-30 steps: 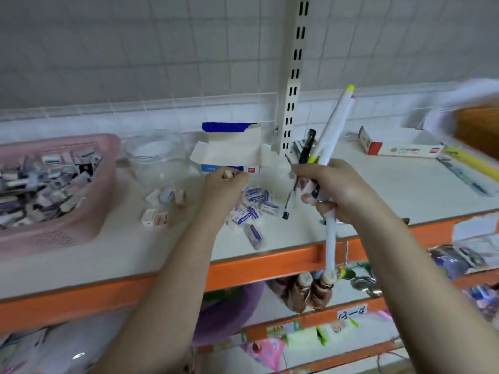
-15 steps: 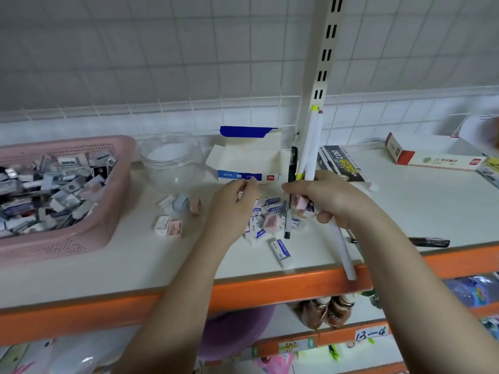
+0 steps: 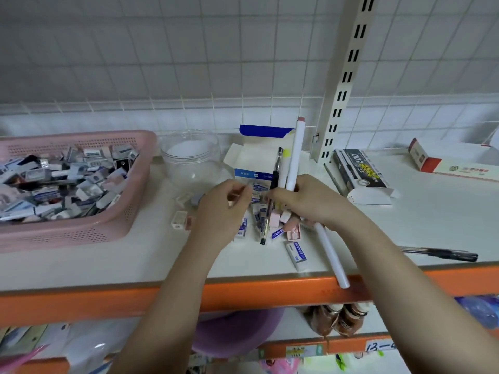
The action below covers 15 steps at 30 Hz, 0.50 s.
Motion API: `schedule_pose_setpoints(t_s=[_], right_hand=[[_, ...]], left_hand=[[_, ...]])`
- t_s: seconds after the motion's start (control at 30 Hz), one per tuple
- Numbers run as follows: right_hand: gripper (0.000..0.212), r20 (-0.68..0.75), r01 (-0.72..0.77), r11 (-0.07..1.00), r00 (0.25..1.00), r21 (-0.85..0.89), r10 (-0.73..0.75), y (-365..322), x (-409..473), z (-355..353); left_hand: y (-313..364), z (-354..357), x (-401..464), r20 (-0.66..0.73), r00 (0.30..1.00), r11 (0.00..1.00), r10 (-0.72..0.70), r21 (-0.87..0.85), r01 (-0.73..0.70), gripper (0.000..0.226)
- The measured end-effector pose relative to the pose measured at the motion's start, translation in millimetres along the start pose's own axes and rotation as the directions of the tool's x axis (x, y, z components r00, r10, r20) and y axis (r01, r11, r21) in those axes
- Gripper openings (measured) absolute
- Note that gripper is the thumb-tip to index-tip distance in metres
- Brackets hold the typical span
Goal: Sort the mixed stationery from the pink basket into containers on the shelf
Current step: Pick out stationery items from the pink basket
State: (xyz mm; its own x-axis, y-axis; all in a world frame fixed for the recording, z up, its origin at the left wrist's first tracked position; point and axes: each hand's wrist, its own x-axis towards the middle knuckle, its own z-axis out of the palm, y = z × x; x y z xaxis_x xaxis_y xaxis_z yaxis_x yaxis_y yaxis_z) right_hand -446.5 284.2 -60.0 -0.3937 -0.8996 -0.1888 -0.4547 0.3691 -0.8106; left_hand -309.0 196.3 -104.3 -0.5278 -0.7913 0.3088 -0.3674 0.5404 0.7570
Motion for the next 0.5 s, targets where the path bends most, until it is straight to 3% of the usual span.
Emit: schedule_pose_setpoints(t_s=[0.07, 0.13, 0.2, 0.27, 0.33, 0.4, 0.5], right_hand=[[0.024, 0.012, 0.042, 0.995, 0.999, -0.096, -0.041, -3, 4, 2], [0.023, 0.022, 0.067, 0.987, 0.998, -0.143, -0.065, -6, 8, 3], [0.017, 0.037, 0.095, 0.980, 0.995, -0.175, -0.090, -10, 11, 3], [0.005, 0.090, 0.150, 0.950, 0.987, -0.273, -0.130, -13, 12, 2], [0.029, 0.172, 0.173, 0.927, 0.978, -0.332, -0.120, -13, 11, 1], [0.057, 0.201, 0.134, 0.960, 0.976, -0.246, -0.084, -9, 11, 1], [0.054, 0.108, 0.063, 0.998, 0.992, -0.023, -0.060, 3, 13, -5]], left_hand=[[10, 2, 15, 0.101, 0.993, 0.988, -0.068, -0.134, 0.081, 0.031], [20, 5, 28, 0.280, 0.953, 0.900, -0.118, -0.374, 0.221, 0.058], [26, 11, 34, 0.378, 0.915, 0.822, -0.141, -0.470, 0.321, 0.073], [33, 19, 35, 0.349, 0.920, 0.831, -0.176, -0.449, 0.329, 0.057], [35, 28, 40, 0.221, 0.936, 0.796, -0.273, -0.495, 0.348, 0.022], [39, 29, 44, 0.180, 0.919, 0.672, -0.350, -0.636, 0.380, 0.011], [39, 23, 51, 0.121, 0.915, 0.581, -0.385, -0.739, 0.342, 0.013]])
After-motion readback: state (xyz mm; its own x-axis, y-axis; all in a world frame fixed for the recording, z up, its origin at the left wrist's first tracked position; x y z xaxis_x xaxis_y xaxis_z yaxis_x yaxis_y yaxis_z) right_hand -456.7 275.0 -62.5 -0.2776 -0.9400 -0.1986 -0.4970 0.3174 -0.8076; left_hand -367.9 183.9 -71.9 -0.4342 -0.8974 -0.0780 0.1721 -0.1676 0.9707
